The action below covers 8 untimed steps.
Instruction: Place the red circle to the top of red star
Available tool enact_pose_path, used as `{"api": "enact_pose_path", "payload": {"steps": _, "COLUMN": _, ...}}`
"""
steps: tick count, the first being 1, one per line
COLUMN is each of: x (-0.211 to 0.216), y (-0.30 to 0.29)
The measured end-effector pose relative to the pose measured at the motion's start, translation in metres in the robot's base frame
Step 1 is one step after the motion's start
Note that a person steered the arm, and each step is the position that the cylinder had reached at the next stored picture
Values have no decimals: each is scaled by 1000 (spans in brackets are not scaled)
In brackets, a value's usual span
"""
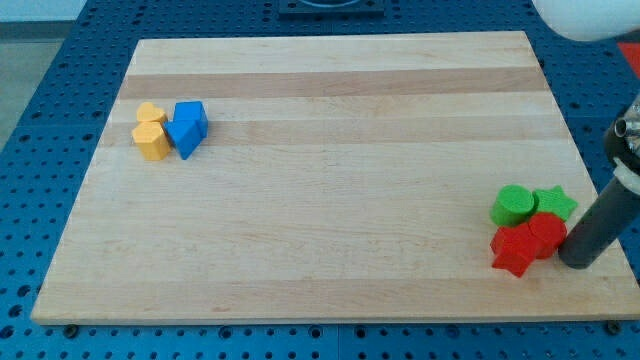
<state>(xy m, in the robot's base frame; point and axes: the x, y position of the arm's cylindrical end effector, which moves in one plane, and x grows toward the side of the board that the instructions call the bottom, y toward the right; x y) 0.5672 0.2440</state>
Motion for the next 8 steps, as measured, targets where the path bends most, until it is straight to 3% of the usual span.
{"api": "enact_pose_path", "payload": {"steps": 8, "x": -58, "y": -57}}
